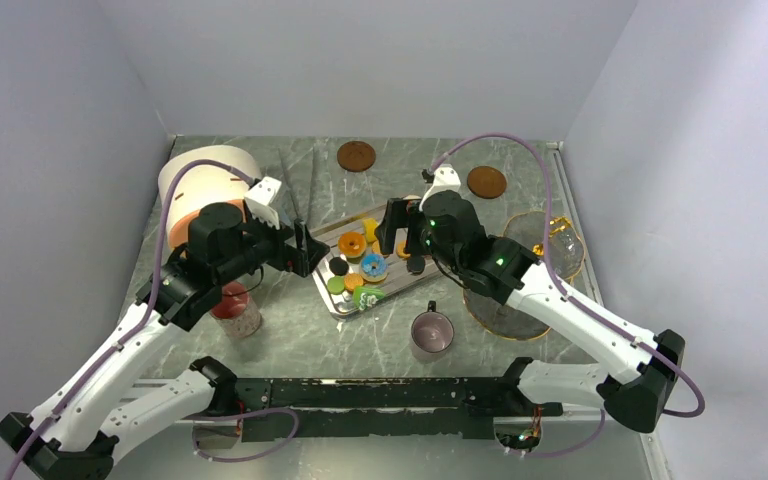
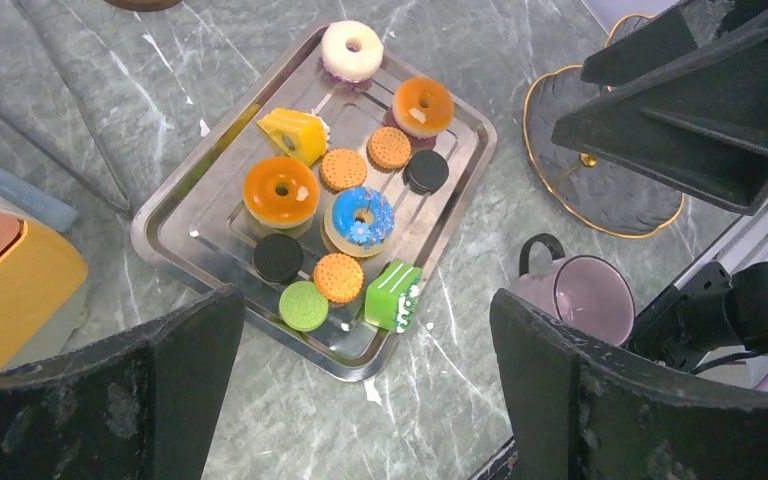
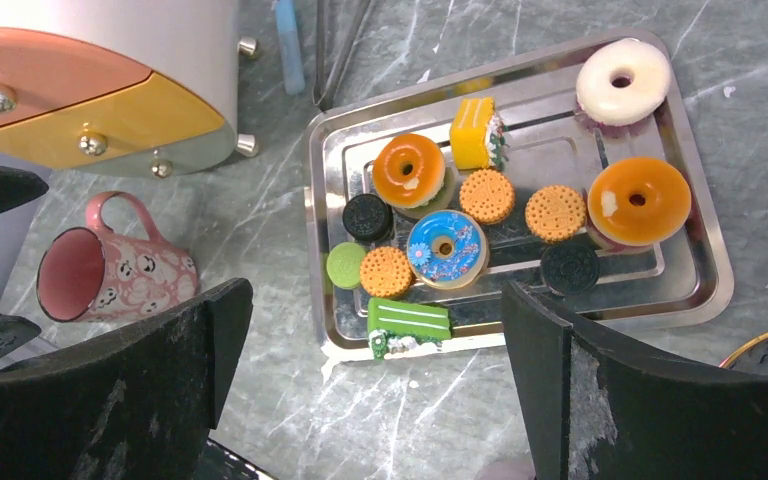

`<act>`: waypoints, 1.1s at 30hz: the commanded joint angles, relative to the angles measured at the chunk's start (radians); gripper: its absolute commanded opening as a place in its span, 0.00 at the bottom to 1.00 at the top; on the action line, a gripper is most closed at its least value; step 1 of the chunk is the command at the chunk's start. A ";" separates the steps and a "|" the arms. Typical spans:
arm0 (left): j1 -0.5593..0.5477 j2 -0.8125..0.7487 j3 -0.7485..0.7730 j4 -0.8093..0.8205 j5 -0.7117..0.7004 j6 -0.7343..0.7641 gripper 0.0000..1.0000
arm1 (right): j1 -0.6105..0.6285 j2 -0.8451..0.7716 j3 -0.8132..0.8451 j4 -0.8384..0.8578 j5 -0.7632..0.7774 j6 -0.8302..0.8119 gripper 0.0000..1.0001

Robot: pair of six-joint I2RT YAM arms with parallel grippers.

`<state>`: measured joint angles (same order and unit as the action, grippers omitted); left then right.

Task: Serve the afternoon tea
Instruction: Pick up the clamp from the center of the board.

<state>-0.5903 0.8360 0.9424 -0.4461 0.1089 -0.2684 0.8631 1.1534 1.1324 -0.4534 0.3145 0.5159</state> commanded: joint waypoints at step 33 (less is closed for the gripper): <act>0.047 1.137 0.990 -0.193 -0.527 -0.025 0.44 | 0.000 -0.273 -0.081 0.114 -0.206 -0.102 1.00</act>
<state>-0.5835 1.8572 1.8450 -0.5568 -0.3744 -0.2424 0.8631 0.8982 1.0580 -0.3634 0.1600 0.4358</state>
